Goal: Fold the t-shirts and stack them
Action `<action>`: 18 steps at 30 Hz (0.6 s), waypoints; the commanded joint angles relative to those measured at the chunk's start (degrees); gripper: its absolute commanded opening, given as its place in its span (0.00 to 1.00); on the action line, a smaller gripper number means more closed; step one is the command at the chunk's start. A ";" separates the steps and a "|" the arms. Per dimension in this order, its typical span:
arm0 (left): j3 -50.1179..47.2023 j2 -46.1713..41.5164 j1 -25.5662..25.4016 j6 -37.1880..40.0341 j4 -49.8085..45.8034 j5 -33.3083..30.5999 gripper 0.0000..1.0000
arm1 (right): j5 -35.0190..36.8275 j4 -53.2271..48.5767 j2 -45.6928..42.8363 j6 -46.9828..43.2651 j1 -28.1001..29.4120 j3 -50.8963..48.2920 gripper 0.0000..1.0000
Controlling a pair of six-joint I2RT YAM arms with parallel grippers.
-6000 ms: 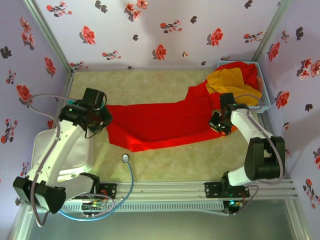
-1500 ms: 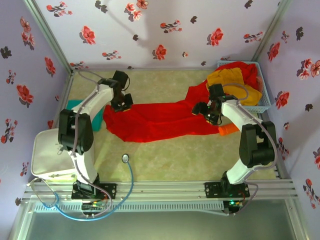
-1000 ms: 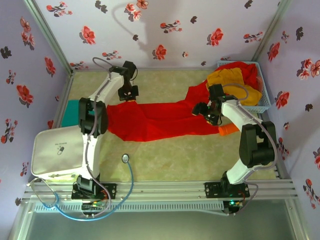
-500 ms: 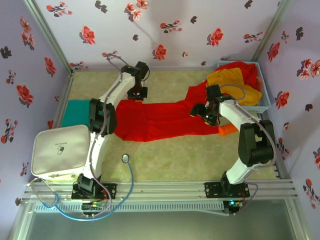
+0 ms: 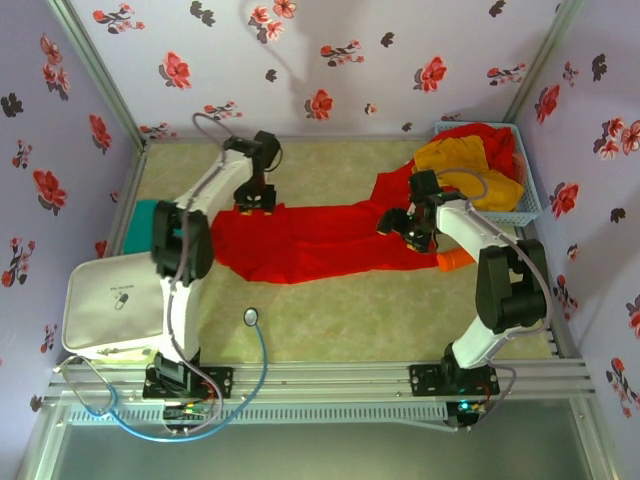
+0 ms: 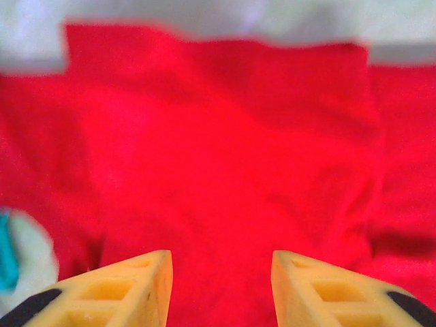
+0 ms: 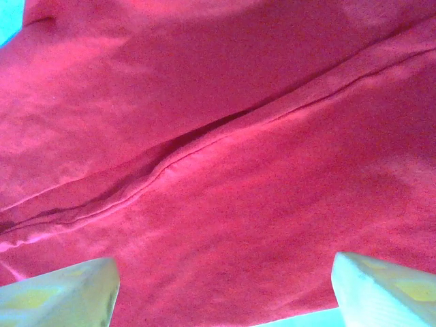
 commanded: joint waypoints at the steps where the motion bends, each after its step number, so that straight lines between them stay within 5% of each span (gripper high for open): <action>1: -14.15 -14.73 3.97 -3.61 7.23 4.94 0.39 | 0.31 0.14 1.79 -1.73 0.35 -0.65 0.82; 10: -48.65 -35.89 14.04 -14.72 23.83 13.20 0.37 | 0.50 0.75 6.48 -3.13 0.30 -0.19 0.82; 18: -59.77 -36.83 18.46 -21.05 33.46 14.59 0.38 | 1.06 1.14 8.16 -2.96 0.36 -0.38 0.81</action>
